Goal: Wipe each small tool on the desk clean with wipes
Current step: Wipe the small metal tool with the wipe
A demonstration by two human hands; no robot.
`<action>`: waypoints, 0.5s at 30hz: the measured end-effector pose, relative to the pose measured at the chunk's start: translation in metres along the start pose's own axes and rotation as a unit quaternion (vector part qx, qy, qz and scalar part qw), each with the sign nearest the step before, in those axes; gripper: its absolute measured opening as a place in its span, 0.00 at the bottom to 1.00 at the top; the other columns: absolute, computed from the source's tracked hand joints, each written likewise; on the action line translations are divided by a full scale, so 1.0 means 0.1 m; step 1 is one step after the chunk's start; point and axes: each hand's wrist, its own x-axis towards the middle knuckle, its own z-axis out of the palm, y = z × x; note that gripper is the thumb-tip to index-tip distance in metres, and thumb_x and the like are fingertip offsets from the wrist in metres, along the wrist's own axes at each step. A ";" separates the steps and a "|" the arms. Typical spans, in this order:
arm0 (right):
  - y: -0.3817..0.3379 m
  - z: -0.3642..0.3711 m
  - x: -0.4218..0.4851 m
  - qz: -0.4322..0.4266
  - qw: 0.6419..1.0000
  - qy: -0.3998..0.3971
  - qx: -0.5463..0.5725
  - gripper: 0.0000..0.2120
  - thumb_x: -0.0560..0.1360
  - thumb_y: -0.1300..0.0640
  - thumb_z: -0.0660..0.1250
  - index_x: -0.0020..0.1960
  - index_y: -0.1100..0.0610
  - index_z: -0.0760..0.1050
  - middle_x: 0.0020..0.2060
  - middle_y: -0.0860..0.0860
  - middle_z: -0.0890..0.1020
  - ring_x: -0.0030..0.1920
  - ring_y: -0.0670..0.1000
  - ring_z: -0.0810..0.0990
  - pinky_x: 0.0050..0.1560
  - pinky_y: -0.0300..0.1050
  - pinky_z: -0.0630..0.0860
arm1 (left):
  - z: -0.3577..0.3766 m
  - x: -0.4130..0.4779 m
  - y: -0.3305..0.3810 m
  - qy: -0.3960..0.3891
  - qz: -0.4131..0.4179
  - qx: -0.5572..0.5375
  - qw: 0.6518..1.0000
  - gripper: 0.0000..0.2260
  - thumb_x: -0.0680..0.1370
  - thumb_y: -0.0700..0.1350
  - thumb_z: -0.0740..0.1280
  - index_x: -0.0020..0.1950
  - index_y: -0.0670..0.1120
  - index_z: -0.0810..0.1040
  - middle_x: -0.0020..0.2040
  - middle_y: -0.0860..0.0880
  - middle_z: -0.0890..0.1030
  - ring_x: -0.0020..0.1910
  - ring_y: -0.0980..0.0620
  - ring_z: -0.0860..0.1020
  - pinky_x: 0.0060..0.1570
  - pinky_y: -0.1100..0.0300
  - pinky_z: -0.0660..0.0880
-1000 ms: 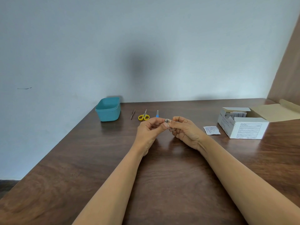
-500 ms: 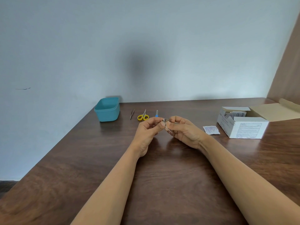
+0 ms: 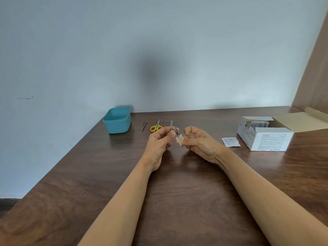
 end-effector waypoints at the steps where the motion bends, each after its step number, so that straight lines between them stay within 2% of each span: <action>1: 0.00 0.01 -0.01 -0.002 1.000 0.005 0.003 0.14 0.71 0.70 0.68 0.41 0.53 0.68 0.36 0.56 0.82 0.35 0.48 0.78 0.37 0.36 0.71 | 0.00 0.00 0.00 0.005 0.000 -0.006 1.000 0.06 0.77 0.39 0.67 0.46 0.50 0.82 0.43 0.54 0.82 0.43 0.57 0.73 0.43 0.62 0.68; 5: 0.00 0.07 -0.03 -0.016 0.999 0.045 -0.009 0.16 0.71 0.72 0.68 0.40 0.54 0.67 0.29 0.51 0.83 0.29 0.45 0.78 0.33 0.34 0.70 | -0.01 0.01 -0.01 0.012 0.001 -0.016 1.000 0.06 0.77 0.39 0.68 0.45 0.49 0.82 0.44 0.52 0.82 0.42 0.57 0.73 0.42 0.62 0.69; 10: 0.02 0.11 -0.03 -0.051 0.994 0.100 -0.006 0.18 0.68 0.70 0.72 0.40 0.54 0.65 0.30 0.53 0.83 0.28 0.45 0.76 0.34 0.35 0.70 | 0.01 0.03 -0.06 0.015 0.018 0.023 0.999 0.03 0.77 0.41 0.68 0.45 0.46 0.82 0.38 0.51 0.80 0.37 0.59 0.73 0.40 0.63 0.70; 15: 0.03 0.13 -0.02 -0.071 0.989 0.127 -0.007 0.18 0.68 0.67 0.73 0.39 0.54 0.64 0.29 0.52 0.82 0.28 0.46 0.75 0.32 0.35 0.69 | 0.01 0.06 -0.10 0.019 0.029 0.062 0.997 0.03 0.76 0.40 0.69 0.45 0.46 0.82 0.38 0.49 0.78 0.33 0.61 0.72 0.36 0.67 0.69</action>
